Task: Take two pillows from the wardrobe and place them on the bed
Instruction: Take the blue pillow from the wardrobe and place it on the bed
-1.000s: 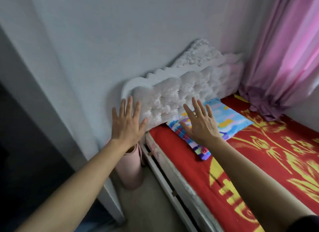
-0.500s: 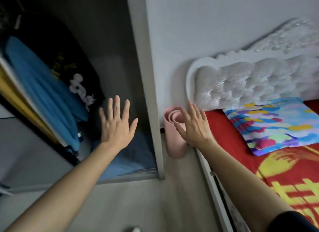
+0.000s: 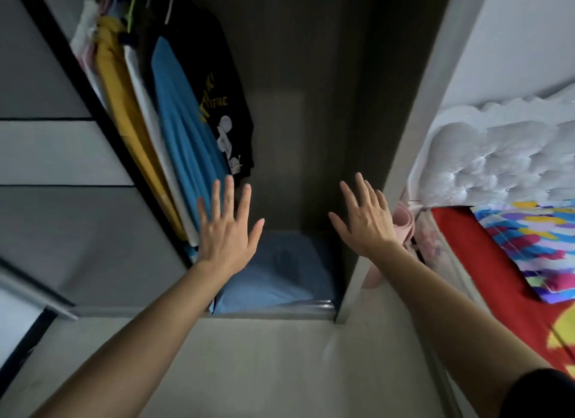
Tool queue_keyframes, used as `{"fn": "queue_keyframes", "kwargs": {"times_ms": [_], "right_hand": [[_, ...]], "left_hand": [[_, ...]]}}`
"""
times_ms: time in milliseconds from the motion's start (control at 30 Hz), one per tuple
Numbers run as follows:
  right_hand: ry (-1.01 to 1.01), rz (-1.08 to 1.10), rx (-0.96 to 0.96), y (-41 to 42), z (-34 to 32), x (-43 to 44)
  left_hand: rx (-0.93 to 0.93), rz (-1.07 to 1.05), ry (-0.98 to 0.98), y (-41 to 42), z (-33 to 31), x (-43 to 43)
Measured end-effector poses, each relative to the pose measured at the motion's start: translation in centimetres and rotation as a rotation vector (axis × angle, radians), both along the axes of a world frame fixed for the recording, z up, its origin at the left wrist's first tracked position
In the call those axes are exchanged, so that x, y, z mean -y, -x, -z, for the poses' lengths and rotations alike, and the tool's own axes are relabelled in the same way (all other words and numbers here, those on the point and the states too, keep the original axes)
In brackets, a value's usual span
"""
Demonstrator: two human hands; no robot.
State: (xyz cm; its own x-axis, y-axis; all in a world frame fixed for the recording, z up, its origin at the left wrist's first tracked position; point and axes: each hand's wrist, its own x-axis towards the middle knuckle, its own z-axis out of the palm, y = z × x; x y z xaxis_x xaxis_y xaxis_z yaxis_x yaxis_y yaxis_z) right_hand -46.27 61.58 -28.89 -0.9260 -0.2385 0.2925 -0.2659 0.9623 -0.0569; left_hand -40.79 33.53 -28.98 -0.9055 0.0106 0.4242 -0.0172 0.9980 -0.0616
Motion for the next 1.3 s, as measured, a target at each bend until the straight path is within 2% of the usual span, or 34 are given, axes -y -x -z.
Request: {"fn": "queue_keyframes", "kwargs": {"times_ms": [133, 300, 467, 533, 633, 833, 967, 1100, 1300], "right_hand": [[-0.013, -0.06, 0.047, 0.1, 2.9, 5.0], [-0.055, -0.067, 0.116, 2.3, 7.7, 6.4], [-0.037, -0.097, 0.165, 7.7, 14.1, 6.0], [-0.012, -0.103, 0.265, 12.6, 18.6, 6.3], [0.015, -0.114, 0.246, 14.9, 20.6, 6.6], [-0.013, -0.17, 0.391, 21.3, 31.4, 7.7], [-0.029, -0.175, 0.471, 23.5, 38.5, 9.1], [-0.057, -0.185, 0.485, 24.9, 47.6, 10.3], [-0.133, -0.187, 0.558, 24.4, 62.9, 11.6]], "left_hand": [[0.052, 0.011, -0.004, 1.1, 2.7, 4.4], [0.122, 0.012, -0.036, 4.3, 6.7, 5.1], [0.195, 0.004, -0.033, 9.2, 12.0, 4.5], [0.261, -0.022, -0.043, 13.5, 16.0, 4.4], [0.248, -0.013, 0.013, 15.2, 17.9, 5.1], [0.417, -0.082, -0.009, 21.4, 28.2, 5.1], [0.521, -0.054, -0.042, 23.2, 35.6, 5.6], [0.611, -0.02, -0.088, 25.0, 45.7, 6.4], [0.724, 0.055, -0.037, 25.8, 62.9, 7.2]]}}
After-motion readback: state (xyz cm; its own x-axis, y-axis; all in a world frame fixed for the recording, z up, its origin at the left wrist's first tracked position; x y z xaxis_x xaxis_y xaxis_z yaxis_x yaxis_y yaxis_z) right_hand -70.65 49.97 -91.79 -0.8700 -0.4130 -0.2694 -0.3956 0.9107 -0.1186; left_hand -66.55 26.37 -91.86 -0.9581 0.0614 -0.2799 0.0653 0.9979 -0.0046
